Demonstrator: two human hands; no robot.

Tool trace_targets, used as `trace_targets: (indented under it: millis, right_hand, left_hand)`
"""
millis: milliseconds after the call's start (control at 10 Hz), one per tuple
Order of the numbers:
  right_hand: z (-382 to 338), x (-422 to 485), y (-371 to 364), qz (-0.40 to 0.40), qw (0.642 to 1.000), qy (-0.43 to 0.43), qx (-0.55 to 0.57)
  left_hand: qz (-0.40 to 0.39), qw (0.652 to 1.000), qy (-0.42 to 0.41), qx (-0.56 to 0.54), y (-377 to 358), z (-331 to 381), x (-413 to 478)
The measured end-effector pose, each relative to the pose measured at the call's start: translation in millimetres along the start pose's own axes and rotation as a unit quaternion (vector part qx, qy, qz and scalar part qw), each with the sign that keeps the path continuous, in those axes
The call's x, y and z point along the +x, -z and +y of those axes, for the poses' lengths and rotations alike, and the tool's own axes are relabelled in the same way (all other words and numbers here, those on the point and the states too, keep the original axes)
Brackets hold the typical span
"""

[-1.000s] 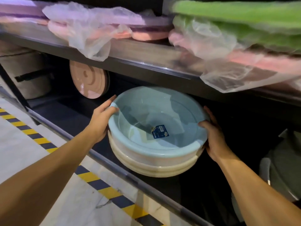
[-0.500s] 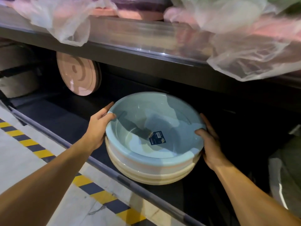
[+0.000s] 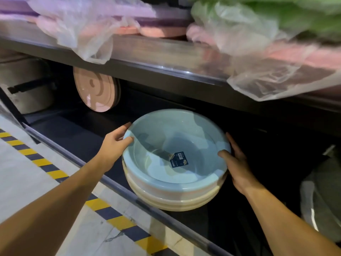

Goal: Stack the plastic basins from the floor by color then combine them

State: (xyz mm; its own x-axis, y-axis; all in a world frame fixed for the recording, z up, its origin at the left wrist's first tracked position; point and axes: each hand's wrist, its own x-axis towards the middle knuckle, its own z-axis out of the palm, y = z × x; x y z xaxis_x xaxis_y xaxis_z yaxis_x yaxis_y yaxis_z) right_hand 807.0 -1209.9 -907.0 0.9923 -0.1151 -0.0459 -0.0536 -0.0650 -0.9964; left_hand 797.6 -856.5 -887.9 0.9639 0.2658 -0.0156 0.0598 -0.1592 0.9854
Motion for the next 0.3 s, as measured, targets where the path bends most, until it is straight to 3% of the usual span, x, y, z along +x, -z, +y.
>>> trace_targets:
  millis: [100, 200, 300]
  right_hand:
    - [-14, -9, 2, -0.003, 0.998, -0.001, -0.06]
    - [-36, -29, -1, -0.014, 0.982, 0.002, -0.19]
    - [-61, -63, 5, -0.036, 0.932, 0.016, -0.359]
  left_hand:
    - [-0.009, 0.994, -0.031, 0.104, 8, 12, -3]
    - [-0.009, 0.947, -0.074, 0.313, 12, 40, -25]
    - [-0.033, 0.899, -0.126, 0.418, 13, 66, -57]
